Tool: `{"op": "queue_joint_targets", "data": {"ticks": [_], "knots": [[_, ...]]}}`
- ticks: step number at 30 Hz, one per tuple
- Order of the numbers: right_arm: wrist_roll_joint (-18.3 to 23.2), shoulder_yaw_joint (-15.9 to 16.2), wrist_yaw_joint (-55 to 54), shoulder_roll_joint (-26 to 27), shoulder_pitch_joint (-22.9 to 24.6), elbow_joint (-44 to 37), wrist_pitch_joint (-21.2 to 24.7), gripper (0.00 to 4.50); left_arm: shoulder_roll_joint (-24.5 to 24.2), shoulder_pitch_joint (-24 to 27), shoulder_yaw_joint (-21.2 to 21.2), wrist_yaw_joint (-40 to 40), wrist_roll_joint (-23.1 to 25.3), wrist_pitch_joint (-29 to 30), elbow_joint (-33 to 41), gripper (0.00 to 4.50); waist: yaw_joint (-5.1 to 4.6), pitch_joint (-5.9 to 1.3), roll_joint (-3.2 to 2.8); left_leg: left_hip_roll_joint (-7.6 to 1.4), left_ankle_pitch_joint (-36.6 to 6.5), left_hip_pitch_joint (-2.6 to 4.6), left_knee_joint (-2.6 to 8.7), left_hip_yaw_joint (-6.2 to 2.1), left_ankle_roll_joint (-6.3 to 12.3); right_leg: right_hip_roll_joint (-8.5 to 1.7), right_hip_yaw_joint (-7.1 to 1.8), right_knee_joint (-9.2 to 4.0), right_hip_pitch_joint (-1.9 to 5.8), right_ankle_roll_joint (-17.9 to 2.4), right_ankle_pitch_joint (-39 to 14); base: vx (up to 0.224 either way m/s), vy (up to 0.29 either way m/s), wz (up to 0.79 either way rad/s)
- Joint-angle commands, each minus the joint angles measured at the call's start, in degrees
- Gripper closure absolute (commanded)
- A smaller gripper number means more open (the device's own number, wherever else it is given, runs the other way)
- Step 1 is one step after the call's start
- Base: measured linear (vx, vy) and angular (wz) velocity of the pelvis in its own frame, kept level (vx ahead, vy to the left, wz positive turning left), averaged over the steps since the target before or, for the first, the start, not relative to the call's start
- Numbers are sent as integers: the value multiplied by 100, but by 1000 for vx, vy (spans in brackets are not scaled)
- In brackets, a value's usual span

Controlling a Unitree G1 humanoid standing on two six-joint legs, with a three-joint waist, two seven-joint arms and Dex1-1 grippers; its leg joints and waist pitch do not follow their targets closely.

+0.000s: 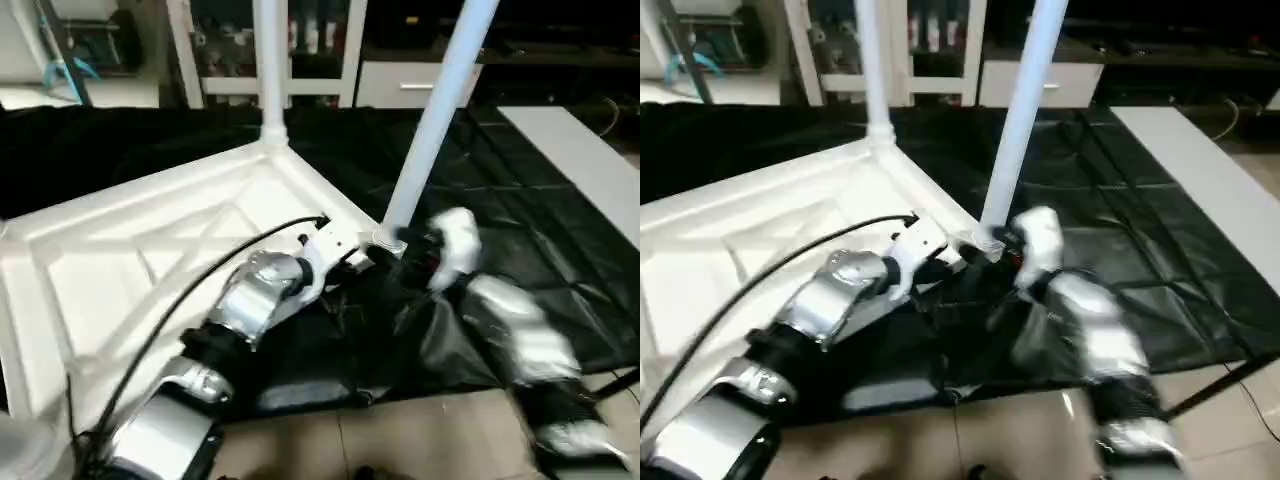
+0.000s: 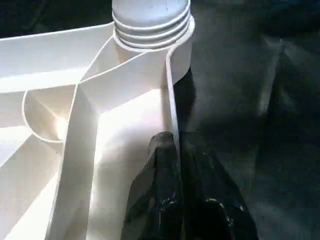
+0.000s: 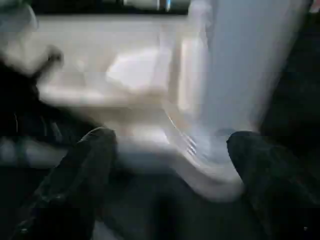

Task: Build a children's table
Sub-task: Rotate leg to tighten

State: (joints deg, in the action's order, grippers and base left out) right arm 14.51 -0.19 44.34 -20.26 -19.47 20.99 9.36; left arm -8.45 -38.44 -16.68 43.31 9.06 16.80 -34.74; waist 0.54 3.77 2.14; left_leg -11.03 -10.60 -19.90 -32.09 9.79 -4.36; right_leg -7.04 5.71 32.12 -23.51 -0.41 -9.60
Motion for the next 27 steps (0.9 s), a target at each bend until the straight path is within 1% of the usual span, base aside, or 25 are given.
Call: {"op": "queue_joint_targets", "data": {"ticks": [1, 2, 3, 5, 6, 7, 8, 9, 10, 11, 12, 14, 15, 16, 17, 18, 19, 20, 21, 22, 23, 24, 26, 27], "knots": [[61, 7, 306, -153, 119, -392, 183, 17, -161, 308, -50, 203, -15, -64, -244, 450, 74, -350, 162, -183, -1655, -66, 388, -11, 523, -183, -243, -432, 265, -705, -2388, 0, 0, 0], [78, 17, 414, -263, 218, -528, 207, 7, -225, 329, -69, 285, -1, -109, -240, 450, 60, -351, 148, -180, -1660, -90, 393, -18, 551, -171, -242, -433, 271, -693, -2442, 0, 0, 0], [139, -35, 503, -397, 350, -745, 303, 7, -321, 358, -84, 406, 6, -159, -238, 450, 41, -362, 156, -179, -1684, -99, 383, -17, 543, -174, -245, -437, 273, -673, -2457, 0, 0, 0], [344, -208, 585, -582, 532, -1095, 509, 7, -521, 401, -138, 651, -6, -296, -224, 450, 41, -376, 136, -182, -1623, -97, 384, -21, 556, -164, -250, -422, 277, -691, -2314, 0, 0, 0], [383, -247, 598, -619, 563, -1148, 540, 7, -576, 415, -153, 736, -18, -323, -206, 450, 43, -385, 145, -185, -1602, -94, 379, -19, 560, -163, -254, -415, 280, -698, -2260, 0, 0, 0], [432, -301, 630, -702, 632, -1244, 555, 7, -701, 451, -191, 936, -46, -467, -158, 450, 43, -393, 130, -189, -1589, -79, 376, -14, 556, -162, -257, -402, 268, -758, -2170, 0, 0, 0], [442, -304, 635, -722, 648, -1267, 561, 7, -723, 460, -198, 970, -52, -490, -143, 450, 39, -394, 137, -189, -1641, -76, 374, -8, 548, -153, -258, -408, 259, -766, -2220, 0, 0, 0], [459, -345, 576, -761, 699, -1329, 581, 7, -853, 532, -250, 1288, -132, -593, -11, 450, 38, -396, 133, -187, -1679, -65, 374, -6, 513, -155, -257, -414, 248, -772, -2281, 0, 0, 0], [451, -345, 569, -789, 720, -1351, 590, 7, -944, 572, -295, 1493, -176, -630, 83, 450, 38, -400, 95, -192, -1676, -64, 376, -6, 468, -163, -266, -407, 245, -800, -2275, 0, 0, 0], [451, -345, 569, -789, 720, -1351, 590, 7, -944, 572, -295, 1493, -176, -630, 83, 450, 31, -399, 98, -193, -1684, -76, 379, -5, 446, -157, -264, -409, 248, -802, -2268, 0, 0, 0], [400, -333, 555, -830, 751, -1371, 585, 7, -1083, 647, -342, 1819, -273, -625, 256, 450, 35, -410, 94, -198, -1703, -55, 374, 2, 398, -151, -265, -403, 237, -834, -2214, 0, 0, 0], [373, -343, 539, -856, 797, -1441, 630, 7, -1200, 696, -371, 1995, -290, -588, 382, 450, 38, -411, 92, -206, -1658, -55, 374, 13, 361, -136, -280, -381, 240, -898, -2028, 0, 0, 0], [373, -344, 539, -858, 799, -1445, 633, 7, -1206, 698, -373, 2002, -290, -591, 387, 450, 51, -420, 84, -211, -1625, -26, 363, 27, 356, -129, -286, -368, 228, -959, -1898, 0, 0, 0], [375, -350, 535, -867, 820, -1484, 662, 7, -1247, 714, -388, 2052, -281, -621, 421, 450, 54, -425, 84, -208, -1588, -25, 354, 37, 361, -126, -288, -356, 230, -995, -1818, 0, 0, 0], [377, -359, 527, -874, 829, -1493, 675, 7, -1286, 728, -399, 2062, -259, -664, 447, 450, 64, -430, 91, -210, -1487, -27, 345, 46, 373, -118, -289, -332, 243, -1043, -1659, 0, 0, 0], [377, -362, 524, -876, 831, -1496, 678, 7, -1299, 733, -403, 2065, -252, -677, 455, 450, 70, -431, 81, -209, -1423, -43, 341, 49, 386, -115, -292, -316, 257, -1061, -1565, 0, 0, 0], [387, -372, 516, -903, 849, -1491, 679, 7, -1377, 772, -408, 2072, -236, -661, 540, 450, 75, -434, 82, -208, -1381, -52, 337, 47, 390, -119, -291, -305, 267, -1065, -1536, 0, 0, 0], [389, -373, 514, -908, 851, -1488, 677, 7, -1386, 776, -403, 2071, -240, -619, 556, 450, 89, -437, 71, -214, -1342, -50, 335, 42, 390, -125, -291, -295, 274, -1069, -1508, 0, 0, 0], [384, -373, 502, -919, 847, -1477, 672, 2, -1389, 773, -356, 2108, -321, -505, 660, 422, 94, -435, 82, -206, -1256, -57, 317, 55, 396, -119, -297, -281, 275, -1075, -1473, 0, 0, 0], [369, -369, 488, -926, 837, -1464, 663, 0, -1359, 760, -289, 2161, -449, -350, 788, 393, 104, -436, 85, -202, -1259, -45, 305, 61, 384, -120, -302, -277, 266, -1085, -1534, 0, 0, 0], [364, -368, 483, -928, 832, -1459, 661, 0, -1349, 754, -270, 2185, -494, -298, 838, 393, 98, -445, 98, -202, -1216, -58, 299, 60, 375, -123, -303, -258, 283, -1094, -1507, 0, 0, 0], [356, -365, 479, -929, 824, -1448, 655, 0, -1339, 741, -262, 2208, -530, -267, 921, 390, 111, -459, 92, -201, -1078, -70, 292, 58, 388, -120, -302, -238, 297, -1107, -1403, 0, 0, 0], [352, -364, 477, -929, 821, -1445, 654, 0, -1340, 738, -264, 2226, -543, -249, 977, 382, 125, -466, 90, -199, -930, -70, 277, 62, 419, -110, -301, -217, 301, -1135, -1227, 0, 0, 0], [345, -360, 481, -925, 811, -1423, 645, 0, -1319, 708, -284, 2159, -486, -380, 949, 367, 133, -470, 98, -197, -875, -65, 266, 67, 446, -99, -300, -208, 299, -1163, -1133, 0, 0, 0]]}}
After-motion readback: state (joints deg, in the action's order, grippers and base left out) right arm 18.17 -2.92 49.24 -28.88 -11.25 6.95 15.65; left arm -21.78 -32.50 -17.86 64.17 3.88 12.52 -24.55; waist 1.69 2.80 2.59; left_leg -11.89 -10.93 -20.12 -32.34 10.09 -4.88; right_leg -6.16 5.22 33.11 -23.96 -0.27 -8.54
